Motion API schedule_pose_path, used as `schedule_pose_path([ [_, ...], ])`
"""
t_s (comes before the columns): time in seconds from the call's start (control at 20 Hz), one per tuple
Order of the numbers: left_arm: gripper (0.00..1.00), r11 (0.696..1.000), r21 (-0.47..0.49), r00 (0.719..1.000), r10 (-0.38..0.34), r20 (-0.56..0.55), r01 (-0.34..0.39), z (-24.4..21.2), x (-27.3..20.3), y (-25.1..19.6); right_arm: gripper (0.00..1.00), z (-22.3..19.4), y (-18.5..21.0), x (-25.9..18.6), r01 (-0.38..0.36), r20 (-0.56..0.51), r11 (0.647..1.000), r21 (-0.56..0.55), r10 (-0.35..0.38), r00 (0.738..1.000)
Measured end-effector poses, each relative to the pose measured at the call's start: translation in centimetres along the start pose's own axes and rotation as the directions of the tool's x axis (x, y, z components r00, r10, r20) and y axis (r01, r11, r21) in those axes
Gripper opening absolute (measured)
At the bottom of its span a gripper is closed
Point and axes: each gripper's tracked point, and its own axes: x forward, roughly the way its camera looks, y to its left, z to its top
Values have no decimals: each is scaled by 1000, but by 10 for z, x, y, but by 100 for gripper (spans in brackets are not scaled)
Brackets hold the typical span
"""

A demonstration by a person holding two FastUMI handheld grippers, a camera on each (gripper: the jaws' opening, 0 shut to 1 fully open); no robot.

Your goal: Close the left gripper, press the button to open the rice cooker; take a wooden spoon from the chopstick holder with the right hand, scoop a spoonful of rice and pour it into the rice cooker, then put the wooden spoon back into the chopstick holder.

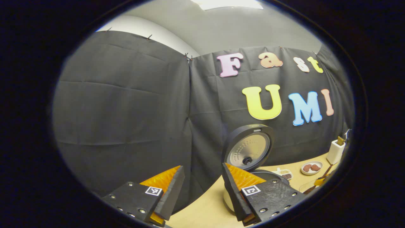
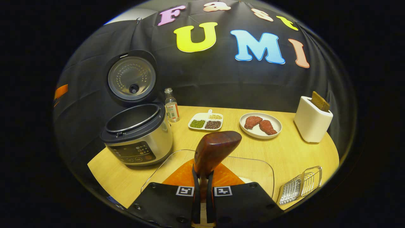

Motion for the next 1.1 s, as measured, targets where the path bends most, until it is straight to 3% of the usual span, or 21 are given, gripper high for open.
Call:
schedule_pose_path([
  [0.3,75,1000,-7,1000,-9,6,9,4,-2,-6,9,-6,23,-7,-75,-33,994,75,78,996],
  [0.45,75,1000,-4,1000,-10,11,10,6,-5,-8,6,-9,25,-9,-106,-53,977,182,118,992],
  [0.5,75,1000,-2,1000,-9,13,9,8,-7,-7,9,-10,24,-9,-115,-58,967,226,131,990],
  [0.75,75,1000,1,1000,1,23,-1,16,-12,-6,6,-14,1,-9,-114,-84,888,445,168,982],
  [0.8,75,1000,3,1000,3,26,-3,18,-14,-5,9,-15,-4,-10,-113,-85,868,484,176,981],
  [1.0,75,1000,13,999,4,33,-4,25,-20,-7,5,-14,-25,-15,-107,-73,798,593,186,980],
  [1.1,75,1000,17,999,1,41,-2,30,-20,-9,9,-9,-33,-18,-110,-57,759,641,191,980],
])
